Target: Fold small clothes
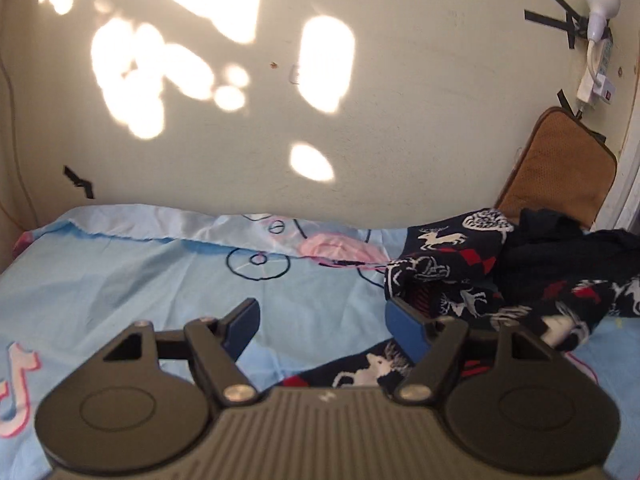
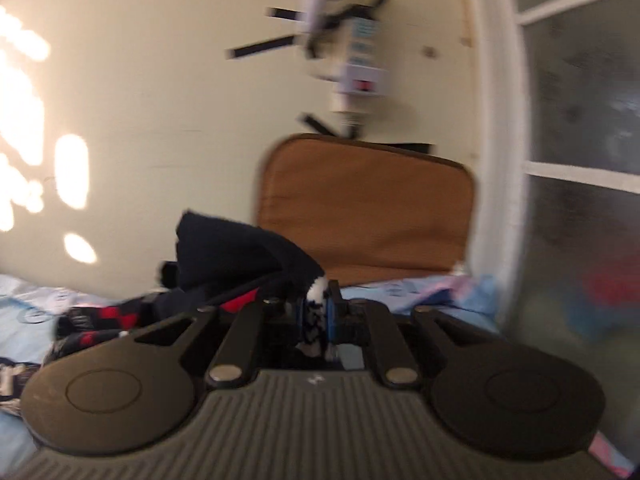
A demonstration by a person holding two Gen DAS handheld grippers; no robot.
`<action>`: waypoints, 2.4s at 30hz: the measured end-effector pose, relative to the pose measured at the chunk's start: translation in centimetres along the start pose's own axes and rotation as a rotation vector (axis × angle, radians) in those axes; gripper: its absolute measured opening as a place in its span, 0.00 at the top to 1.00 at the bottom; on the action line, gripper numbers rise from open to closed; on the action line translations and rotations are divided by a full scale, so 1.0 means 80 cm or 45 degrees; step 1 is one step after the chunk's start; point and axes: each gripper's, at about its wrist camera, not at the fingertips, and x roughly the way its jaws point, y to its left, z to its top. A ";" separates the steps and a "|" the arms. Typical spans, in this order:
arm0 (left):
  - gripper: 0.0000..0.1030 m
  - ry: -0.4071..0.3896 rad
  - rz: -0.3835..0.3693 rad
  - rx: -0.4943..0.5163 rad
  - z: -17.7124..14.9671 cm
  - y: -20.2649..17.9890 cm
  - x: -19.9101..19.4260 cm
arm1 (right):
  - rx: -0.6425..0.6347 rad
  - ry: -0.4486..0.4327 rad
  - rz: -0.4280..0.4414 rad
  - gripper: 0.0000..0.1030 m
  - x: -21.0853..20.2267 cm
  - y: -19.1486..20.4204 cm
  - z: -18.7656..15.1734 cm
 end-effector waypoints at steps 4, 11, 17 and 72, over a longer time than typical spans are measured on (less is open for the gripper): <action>0.39 0.153 -0.057 0.013 0.013 -0.034 0.094 | 0.168 0.135 -0.187 0.47 -0.005 -0.065 -0.015; 0.39 0.127 -0.150 0.241 0.000 -0.120 0.136 | 0.415 0.307 0.351 0.35 -0.024 -0.036 -0.044; 0.75 0.201 -0.040 0.307 -0.008 -0.133 0.176 | 0.659 0.610 0.539 0.29 0.057 0.044 -0.085; 0.86 -0.168 -0.100 0.162 -0.028 -0.023 -0.050 | -0.563 0.428 0.557 0.90 0.170 0.318 0.030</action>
